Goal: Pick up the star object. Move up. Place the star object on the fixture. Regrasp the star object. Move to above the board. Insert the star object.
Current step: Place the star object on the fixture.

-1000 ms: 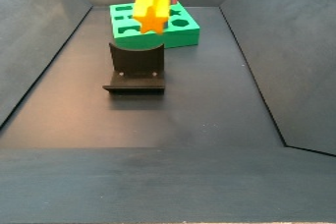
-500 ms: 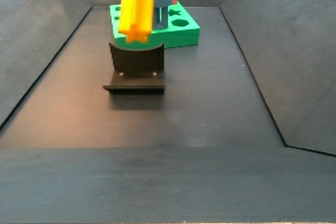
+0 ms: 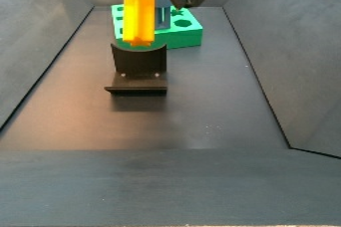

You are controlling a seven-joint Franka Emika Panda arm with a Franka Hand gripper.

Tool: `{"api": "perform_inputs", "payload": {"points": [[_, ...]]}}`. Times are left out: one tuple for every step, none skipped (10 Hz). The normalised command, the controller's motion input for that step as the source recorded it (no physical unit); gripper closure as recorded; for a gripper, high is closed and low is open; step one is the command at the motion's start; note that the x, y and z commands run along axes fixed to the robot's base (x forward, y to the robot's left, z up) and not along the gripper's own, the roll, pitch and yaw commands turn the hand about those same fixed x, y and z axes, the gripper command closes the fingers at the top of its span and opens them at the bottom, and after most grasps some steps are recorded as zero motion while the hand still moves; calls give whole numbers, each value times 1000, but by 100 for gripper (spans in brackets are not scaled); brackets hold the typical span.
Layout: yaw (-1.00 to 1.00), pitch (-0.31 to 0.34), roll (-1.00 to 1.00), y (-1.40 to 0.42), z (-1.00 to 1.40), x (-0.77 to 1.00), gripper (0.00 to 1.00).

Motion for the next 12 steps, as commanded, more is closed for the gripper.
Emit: {"api": "perform_inputs", "payload": {"points": [[-161,73,-460,45,-16,84,100],[-157,59,-349,40,-10,80,100],[-147,18,-225,30,0,63,100],[-76,-67,-212,26,-1000,88,100],[-61,-89,-192,28,-1000,90,100],[-42,-94,-162,31,-1000,100,100],[-13,-91,-109,29,-1000,108,100],[4,-92,-92,29,-1000,112,100],[18,-74,-72,22,-840,101,100],[25,-61,-67,17,-717,94,100],[28,-43,-65,10,-473,81,100],[26,-39,-68,7,-298,73,100]]}}
